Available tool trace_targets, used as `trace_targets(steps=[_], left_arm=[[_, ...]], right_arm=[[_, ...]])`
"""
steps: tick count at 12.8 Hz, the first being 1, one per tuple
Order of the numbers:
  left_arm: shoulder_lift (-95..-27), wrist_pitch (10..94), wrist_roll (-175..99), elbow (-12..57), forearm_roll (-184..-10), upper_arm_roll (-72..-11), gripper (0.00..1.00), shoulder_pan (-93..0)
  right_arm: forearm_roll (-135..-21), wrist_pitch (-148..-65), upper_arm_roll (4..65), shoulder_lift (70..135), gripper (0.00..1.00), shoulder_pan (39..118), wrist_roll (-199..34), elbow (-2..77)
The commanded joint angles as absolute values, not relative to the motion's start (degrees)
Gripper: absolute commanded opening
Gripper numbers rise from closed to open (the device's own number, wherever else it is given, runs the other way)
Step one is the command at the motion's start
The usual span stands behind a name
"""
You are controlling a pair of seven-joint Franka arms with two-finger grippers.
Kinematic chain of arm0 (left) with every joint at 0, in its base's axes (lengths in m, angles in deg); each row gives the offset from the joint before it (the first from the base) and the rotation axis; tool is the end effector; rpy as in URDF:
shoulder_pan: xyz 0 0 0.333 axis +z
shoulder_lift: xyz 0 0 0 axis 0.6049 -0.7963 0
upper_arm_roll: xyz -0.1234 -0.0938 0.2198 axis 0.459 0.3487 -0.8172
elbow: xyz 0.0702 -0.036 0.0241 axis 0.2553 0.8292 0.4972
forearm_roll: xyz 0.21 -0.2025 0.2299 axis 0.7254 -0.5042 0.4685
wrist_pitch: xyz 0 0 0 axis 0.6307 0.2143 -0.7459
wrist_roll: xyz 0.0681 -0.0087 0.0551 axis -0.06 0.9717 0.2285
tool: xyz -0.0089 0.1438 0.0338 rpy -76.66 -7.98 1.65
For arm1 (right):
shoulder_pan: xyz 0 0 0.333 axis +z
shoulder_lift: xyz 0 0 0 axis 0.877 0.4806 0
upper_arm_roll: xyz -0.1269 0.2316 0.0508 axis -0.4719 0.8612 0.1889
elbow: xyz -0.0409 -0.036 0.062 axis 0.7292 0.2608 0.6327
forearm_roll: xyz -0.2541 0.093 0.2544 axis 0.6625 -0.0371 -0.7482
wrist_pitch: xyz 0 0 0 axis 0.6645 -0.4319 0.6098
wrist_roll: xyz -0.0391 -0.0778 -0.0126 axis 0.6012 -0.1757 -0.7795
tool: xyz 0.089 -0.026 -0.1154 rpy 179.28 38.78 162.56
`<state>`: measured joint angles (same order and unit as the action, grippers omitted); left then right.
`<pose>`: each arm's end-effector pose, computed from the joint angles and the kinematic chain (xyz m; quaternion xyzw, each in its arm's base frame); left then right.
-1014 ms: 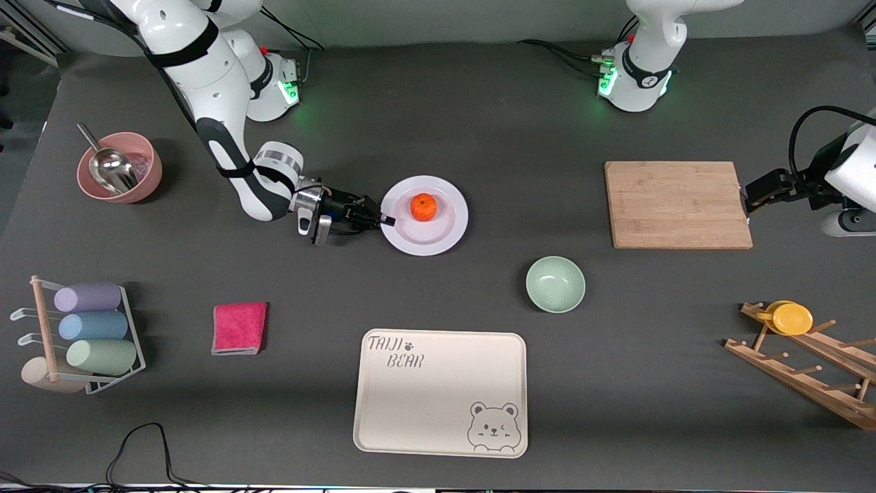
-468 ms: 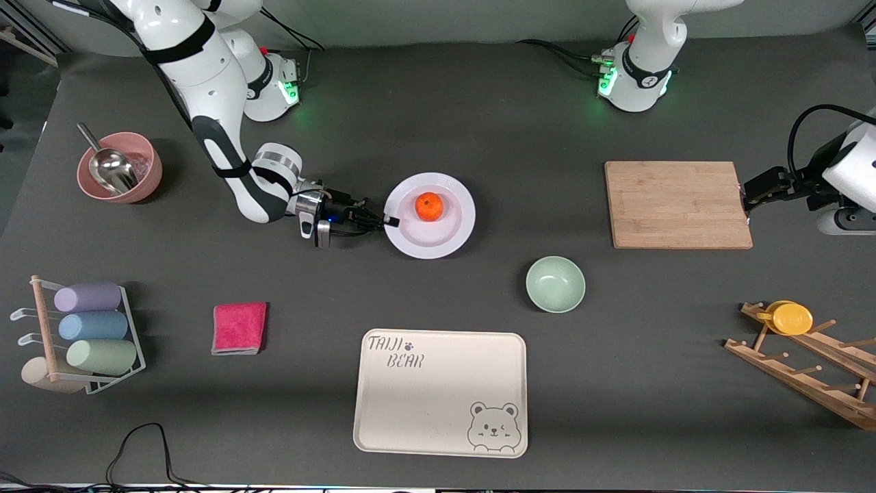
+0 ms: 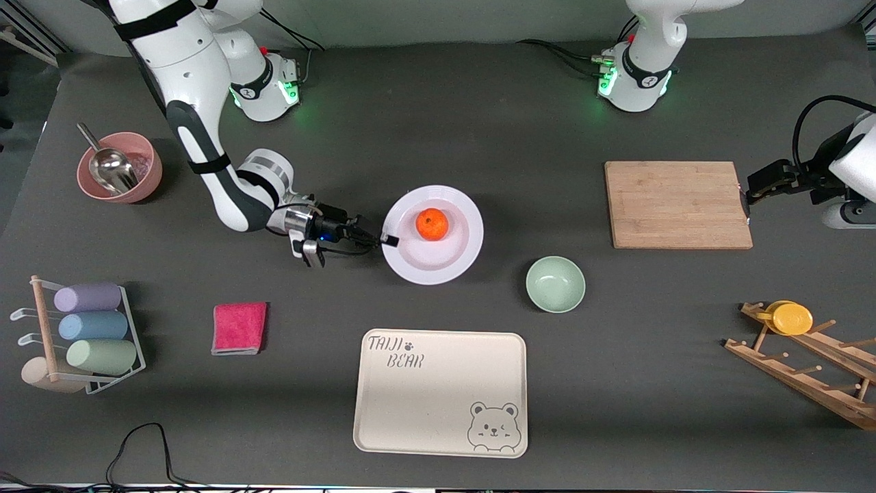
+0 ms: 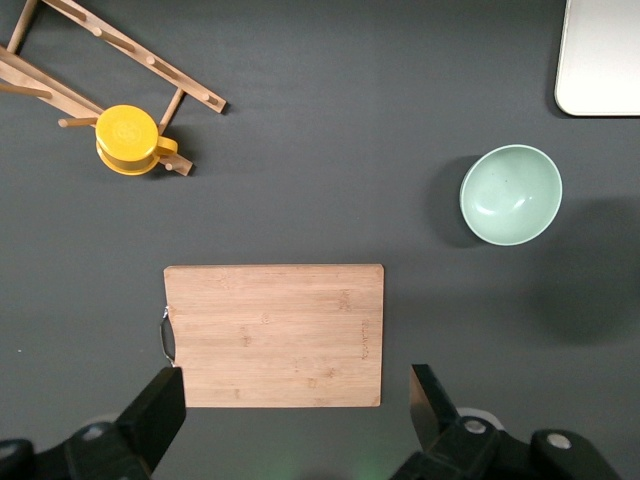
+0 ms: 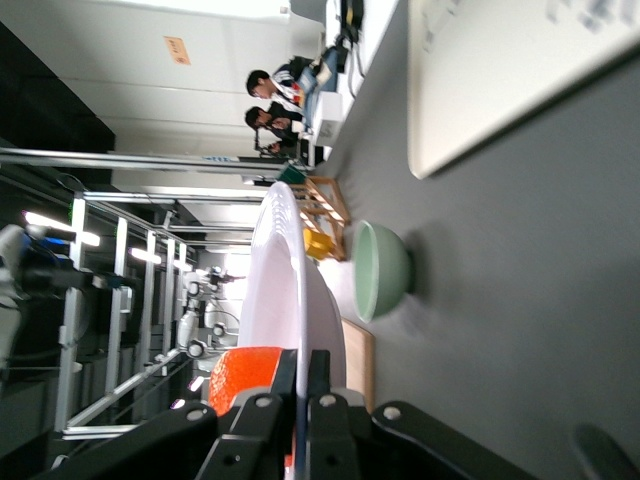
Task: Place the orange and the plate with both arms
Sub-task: 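Slide the plate with the right gripper onto the bear tray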
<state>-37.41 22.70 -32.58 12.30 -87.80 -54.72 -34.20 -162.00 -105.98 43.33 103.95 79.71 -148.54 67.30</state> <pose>0.5342 -0.0158 0.5180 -0.9993 0.0094 0.0349 0.0023 0.4663 0.2761 0.1554 -0.7506 0.0895 -0.1127 0.6449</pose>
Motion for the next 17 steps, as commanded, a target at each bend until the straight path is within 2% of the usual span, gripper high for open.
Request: trace_targets(steps=[1, 8, 11, 13, 15, 17], left_arm=[[-36.95, 21.37, -32.15, 11.55, -88.51, -55.48, 1.00, -35.03], [-37.04, 21.29, -32.06, 11.73, -88.51, -55.48, 1.00, -35.03], [-37.04, 21.29, -31.97, 11.73, -88.60, -55.48, 1.00, -35.11], [-37.13, 21.29, -31.53, 11.82, -88.60, -55.48, 1.00, -35.03], [-37.13, 21.20, -31.53, 11.90, -88.60, -55.48, 1.00, -35.03], [-37.22, 21.11, -31.53, 11.82, -88.60, -55.48, 1.00, -35.03]], right_arm=[[-159.40, -106.43, 42.41, 109.32, 0.00, 79.21, -142.41, 57.15], [-146.93, -110.39, 36.78, 126.90, 0.00, 78.86, -124.15, 26.13], [-144.55, -112.50, 35.11, 133.23, 0.00, 78.86, -117.81, 15.22], [-141.82, -116.78, 34.93, 138.41, 0.00, 78.86, -114.89, 6.79], [-141.29, -120.14, 34.84, 143.16, 0.00, 78.94, -111.12, 0.36], [-141.02, -122.77, 34.93, 145.46, 0.00, 79.29, -110.66, -1.86]])
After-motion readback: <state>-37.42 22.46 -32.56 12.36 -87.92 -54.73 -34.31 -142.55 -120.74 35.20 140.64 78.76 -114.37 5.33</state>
